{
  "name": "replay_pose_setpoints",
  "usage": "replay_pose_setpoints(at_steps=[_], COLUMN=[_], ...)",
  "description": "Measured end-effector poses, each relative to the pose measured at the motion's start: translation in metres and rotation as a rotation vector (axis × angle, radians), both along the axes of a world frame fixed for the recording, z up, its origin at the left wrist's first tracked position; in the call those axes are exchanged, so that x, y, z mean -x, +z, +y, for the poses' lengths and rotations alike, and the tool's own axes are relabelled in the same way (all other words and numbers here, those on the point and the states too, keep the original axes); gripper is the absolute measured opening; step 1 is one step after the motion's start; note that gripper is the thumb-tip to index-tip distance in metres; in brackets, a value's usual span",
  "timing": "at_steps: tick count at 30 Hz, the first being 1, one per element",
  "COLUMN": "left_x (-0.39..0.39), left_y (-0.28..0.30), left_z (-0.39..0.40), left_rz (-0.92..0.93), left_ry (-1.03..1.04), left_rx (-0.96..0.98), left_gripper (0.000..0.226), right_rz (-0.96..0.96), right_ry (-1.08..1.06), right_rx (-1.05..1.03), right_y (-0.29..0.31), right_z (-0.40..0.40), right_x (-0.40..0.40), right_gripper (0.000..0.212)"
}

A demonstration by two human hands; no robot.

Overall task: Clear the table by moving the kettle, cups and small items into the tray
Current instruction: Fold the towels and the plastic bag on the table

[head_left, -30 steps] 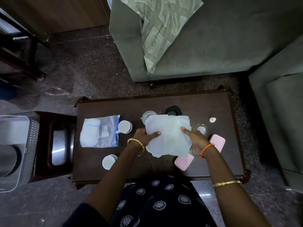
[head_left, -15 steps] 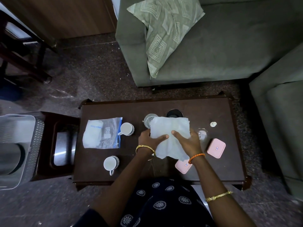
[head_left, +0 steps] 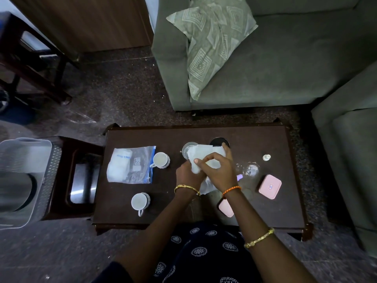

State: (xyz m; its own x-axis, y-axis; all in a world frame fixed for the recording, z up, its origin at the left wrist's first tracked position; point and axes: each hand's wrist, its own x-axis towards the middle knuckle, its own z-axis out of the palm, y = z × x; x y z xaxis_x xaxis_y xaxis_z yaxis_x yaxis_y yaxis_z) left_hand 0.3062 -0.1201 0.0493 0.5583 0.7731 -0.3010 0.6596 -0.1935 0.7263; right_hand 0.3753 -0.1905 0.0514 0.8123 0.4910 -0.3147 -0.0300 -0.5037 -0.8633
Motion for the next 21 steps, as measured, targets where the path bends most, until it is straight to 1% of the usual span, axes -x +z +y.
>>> replay_pose_setpoints(at_steps=[3, 6, 10, 13, 15, 18, 21], left_x=[0.005, 0.012, 0.020, 0.026, 0.030, 0.032, 0.033], left_y=[0.001, -0.001, 0.001, 0.003, 0.003, 0.005, 0.006], left_z=[-0.003, -0.001, 0.005, 0.011, 0.015, 0.023, 0.030], left_rz=[-0.044, -0.110, -0.187, -0.204, -0.216, -0.245, -0.272], left_ry=[0.041, 0.051, -0.046, -0.038, -0.001, 0.073, 0.122], left_rx=[-0.014, 0.125, 0.352, 0.467, 0.537, 0.685, 0.762], left_gripper=[0.018, 0.012, 0.012, 0.013, 0.015, 0.011, 0.011], right_rz=[0.043, 0.091, 0.152, 0.200, 0.299, 0.480, 0.649], right_ry=[0.028, 0.031, -0.028, -0.058, -0.108, -0.204, -0.272], right_rx=[-0.021, -0.035, -0.109, -0.152, -0.188, -0.260, -0.407], right_y=[-0.001, -0.001, -0.002, -0.002, -0.001, -0.002, -0.002], right_z=[0.003, 0.003, -0.003, -0.010, -0.016, -0.027, -0.036], right_x=[0.002, 0.001, -0.002, -0.007, -0.009, -0.015, -0.024], right_gripper=[0.010, 0.004, 0.009, 0.019, 0.023, 0.023, 0.024])
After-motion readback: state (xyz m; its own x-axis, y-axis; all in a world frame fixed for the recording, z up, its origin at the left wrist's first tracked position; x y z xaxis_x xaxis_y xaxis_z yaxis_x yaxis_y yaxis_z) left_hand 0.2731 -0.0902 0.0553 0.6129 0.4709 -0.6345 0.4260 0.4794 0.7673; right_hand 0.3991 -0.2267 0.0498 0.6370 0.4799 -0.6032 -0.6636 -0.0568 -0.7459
